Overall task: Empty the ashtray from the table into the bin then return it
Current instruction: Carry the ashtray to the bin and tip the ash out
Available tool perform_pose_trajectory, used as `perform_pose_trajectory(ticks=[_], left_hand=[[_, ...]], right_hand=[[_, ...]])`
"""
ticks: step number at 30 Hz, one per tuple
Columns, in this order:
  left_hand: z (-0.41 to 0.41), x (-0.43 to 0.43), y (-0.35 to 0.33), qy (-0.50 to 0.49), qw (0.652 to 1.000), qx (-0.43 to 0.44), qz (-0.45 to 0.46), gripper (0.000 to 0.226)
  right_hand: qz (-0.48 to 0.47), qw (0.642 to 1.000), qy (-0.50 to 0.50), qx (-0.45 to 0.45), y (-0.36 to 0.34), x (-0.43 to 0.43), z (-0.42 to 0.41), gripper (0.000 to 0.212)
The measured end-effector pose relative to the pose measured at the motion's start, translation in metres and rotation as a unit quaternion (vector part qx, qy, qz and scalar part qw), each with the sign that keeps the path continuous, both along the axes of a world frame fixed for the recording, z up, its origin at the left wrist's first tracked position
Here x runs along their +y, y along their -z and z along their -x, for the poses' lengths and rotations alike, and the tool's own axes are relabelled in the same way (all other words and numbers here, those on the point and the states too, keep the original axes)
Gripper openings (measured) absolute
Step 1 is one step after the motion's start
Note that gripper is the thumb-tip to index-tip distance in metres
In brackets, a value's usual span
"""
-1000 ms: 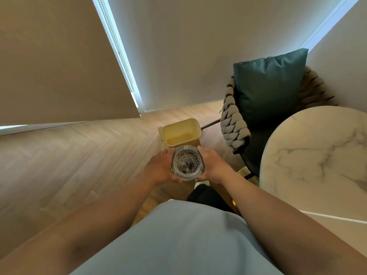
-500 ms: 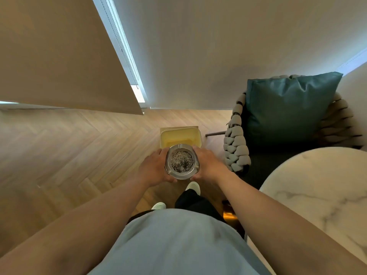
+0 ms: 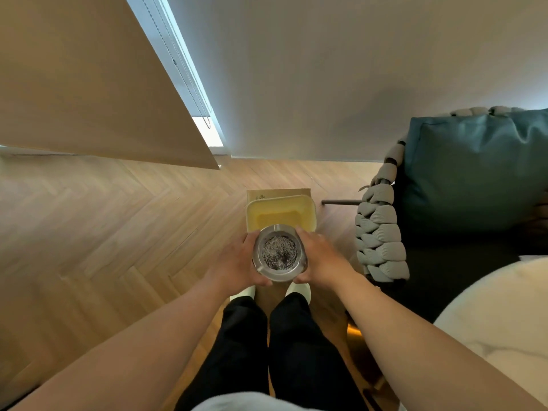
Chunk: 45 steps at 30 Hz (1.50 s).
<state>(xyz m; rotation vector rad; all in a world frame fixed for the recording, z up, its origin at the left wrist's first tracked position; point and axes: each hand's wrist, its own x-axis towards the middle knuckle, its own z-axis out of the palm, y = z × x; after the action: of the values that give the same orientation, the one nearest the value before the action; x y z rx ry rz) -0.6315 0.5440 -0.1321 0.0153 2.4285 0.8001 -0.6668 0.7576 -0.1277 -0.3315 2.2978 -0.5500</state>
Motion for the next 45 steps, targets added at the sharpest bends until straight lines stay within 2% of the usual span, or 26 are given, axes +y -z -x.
perform_pose_trajectory(ticks=[5, 16, 23, 34, 36, 38, 42, 45], left_hand=[[0.010, -0.011, 0.059, 0.012, 1.000, -0.006, -0.016, 0.121], [0.055, -0.016, 0.196, 0.046, 0.997, 0.041, -0.039, 0.115], [0.096, -0.013, 0.255, 0.042, 0.997, 0.067, -0.017, 0.118], [0.118, 0.000, 0.303, 0.037, 0.997, 0.071, -0.008, 0.115], [0.119, 0.003, 0.306, 0.031, 0.997, 0.075, -0.005, 0.115], [0.121, 0.005, 0.308, 0.015, 0.997, 0.081, -0.006, 0.113], [0.124, 0.006, 0.310, 0.003, 0.996, 0.084, -0.002, 0.114], [0.125, 0.007, 0.310, 0.007, 0.997, 0.077, 0.007, 0.115]], right_hand=[[0.006, 1.000, 0.022, -0.003, 0.055, -0.007, 0.003, 0.122], [0.009, 0.998, 0.064, 0.014, 0.194, -0.007, 0.037, 0.124], [0.019, 0.997, 0.062, 0.029, 0.248, -0.004, 0.078, 0.124], [0.052, 0.989, 0.128, -0.052, 0.287, 0.003, 0.109, 0.124], [0.083, 0.980, 0.166, -0.075, 0.289, 0.004, 0.114, 0.115], [0.122, 0.957, 0.241, -0.104, 0.292, 0.006, 0.118, 0.095], [0.178, 0.871, 0.426, -0.166, 0.295, 0.009, 0.117, 0.047], [0.201, 0.819, 0.499, -0.198, 0.297, 0.009, 0.113, 0.017]])
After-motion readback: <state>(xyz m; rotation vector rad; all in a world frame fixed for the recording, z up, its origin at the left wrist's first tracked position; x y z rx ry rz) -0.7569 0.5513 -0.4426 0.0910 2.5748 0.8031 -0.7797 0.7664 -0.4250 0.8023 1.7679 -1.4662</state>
